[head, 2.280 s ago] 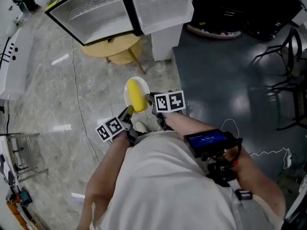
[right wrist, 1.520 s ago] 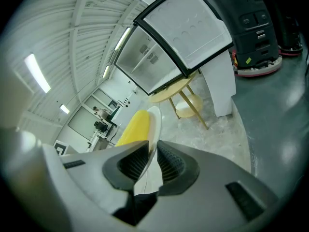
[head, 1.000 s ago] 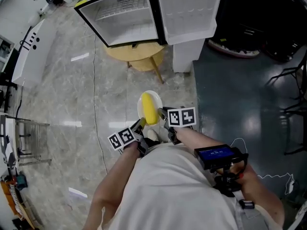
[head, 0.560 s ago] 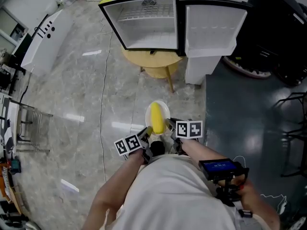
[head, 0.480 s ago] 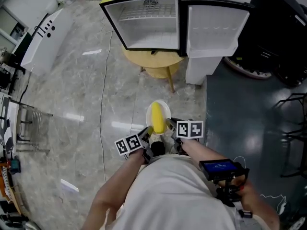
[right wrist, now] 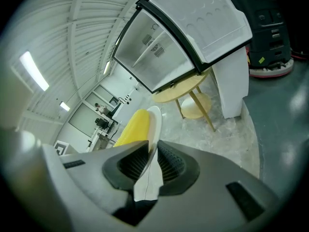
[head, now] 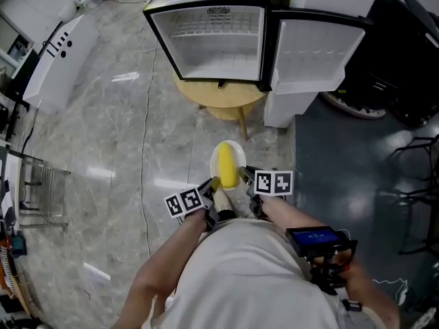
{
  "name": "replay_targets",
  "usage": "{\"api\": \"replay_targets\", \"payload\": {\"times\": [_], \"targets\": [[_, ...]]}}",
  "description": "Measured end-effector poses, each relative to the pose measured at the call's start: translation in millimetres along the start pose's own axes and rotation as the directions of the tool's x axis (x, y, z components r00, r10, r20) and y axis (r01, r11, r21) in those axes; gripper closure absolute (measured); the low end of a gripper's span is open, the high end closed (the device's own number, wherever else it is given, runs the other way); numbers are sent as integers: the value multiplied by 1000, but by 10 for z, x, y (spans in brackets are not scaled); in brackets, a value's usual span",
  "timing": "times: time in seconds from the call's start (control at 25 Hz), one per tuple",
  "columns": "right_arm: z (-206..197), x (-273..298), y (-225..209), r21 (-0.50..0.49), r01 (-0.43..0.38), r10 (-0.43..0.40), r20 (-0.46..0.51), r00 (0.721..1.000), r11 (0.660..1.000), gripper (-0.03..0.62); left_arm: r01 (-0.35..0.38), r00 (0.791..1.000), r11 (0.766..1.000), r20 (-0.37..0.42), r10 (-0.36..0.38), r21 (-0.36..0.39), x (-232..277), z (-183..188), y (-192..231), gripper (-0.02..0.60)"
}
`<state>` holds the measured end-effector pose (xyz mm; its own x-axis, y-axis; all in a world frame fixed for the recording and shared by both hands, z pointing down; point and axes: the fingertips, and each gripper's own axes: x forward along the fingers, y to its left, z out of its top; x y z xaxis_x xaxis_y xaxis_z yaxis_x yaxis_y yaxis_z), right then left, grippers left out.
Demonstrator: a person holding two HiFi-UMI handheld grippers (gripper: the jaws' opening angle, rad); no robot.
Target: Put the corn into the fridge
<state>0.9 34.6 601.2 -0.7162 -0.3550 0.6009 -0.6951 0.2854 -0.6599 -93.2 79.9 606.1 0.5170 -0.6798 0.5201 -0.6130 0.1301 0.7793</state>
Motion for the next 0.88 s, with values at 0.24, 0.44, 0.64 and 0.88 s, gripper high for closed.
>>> {"api": "replay_targets", "payload": {"times": [0.24,0.44,0.64,0.88], "targets": [[290,262,57,11,10,-10,18,1000,1000,539,17,1000,1000,-14,-16,19,127,392,80,527],[481,446,90,27,28,-28,29,999,999,539,31,999,999,-29,-31,12,217,662,145,528],[716,632,136,29,46,-48,51,998,999,539,55,998,998,-39,-54,18,311,960,189,528],[654,789,242,61,71,-73,34,997,996,539,53,996,999,-71,-53,-8,228,1072,342,532]]}}
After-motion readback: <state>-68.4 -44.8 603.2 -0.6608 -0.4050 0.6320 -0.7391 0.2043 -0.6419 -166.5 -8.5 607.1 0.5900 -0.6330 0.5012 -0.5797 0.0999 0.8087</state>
